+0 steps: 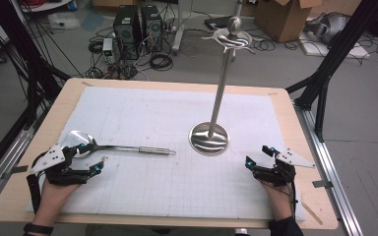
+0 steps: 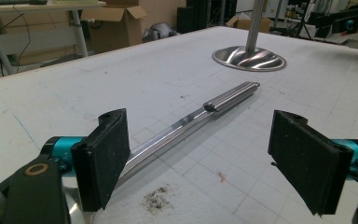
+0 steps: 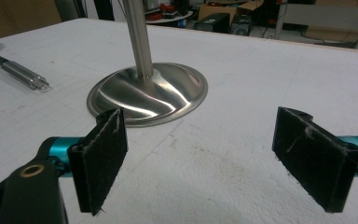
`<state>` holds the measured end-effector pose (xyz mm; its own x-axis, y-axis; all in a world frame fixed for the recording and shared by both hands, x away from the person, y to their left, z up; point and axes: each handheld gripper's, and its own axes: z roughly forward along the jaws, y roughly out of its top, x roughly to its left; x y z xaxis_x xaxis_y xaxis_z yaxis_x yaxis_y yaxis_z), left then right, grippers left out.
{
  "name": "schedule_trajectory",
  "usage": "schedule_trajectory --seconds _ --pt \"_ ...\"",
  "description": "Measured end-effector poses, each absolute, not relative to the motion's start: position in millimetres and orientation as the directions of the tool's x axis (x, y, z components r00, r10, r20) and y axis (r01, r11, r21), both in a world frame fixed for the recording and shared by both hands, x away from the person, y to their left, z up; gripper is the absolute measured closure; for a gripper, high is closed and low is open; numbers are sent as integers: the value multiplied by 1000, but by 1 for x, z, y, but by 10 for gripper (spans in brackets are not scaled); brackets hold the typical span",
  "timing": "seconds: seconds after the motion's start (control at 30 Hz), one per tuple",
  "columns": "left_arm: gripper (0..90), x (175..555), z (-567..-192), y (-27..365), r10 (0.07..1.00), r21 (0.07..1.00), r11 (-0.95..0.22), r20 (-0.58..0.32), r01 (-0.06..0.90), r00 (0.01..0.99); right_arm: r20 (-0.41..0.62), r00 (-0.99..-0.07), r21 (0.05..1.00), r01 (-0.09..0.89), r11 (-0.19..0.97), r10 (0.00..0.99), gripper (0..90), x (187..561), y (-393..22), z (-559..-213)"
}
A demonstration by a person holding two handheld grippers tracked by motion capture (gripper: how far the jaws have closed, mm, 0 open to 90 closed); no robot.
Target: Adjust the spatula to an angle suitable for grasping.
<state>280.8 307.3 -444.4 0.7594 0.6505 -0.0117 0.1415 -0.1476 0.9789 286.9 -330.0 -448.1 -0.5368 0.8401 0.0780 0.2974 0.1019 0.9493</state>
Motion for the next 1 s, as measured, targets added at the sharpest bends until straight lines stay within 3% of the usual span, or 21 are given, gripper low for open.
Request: schedule_trajectory --seconds 0.5,0.9,1.0 --pt "209 278 -427 312 652 988 -105 -16 112 758 75 -537 949 297 105 840 174 288 -330 -448" --pt "220 288 -421 301 613 983 -144 -1 113 790 84 -536 947 306 101 840 174 288 -330 -448" --pt "259 290 -421 290 587 978 -176 15 109 809 82 -534 946 307 102 841 174 288 -330 -448"
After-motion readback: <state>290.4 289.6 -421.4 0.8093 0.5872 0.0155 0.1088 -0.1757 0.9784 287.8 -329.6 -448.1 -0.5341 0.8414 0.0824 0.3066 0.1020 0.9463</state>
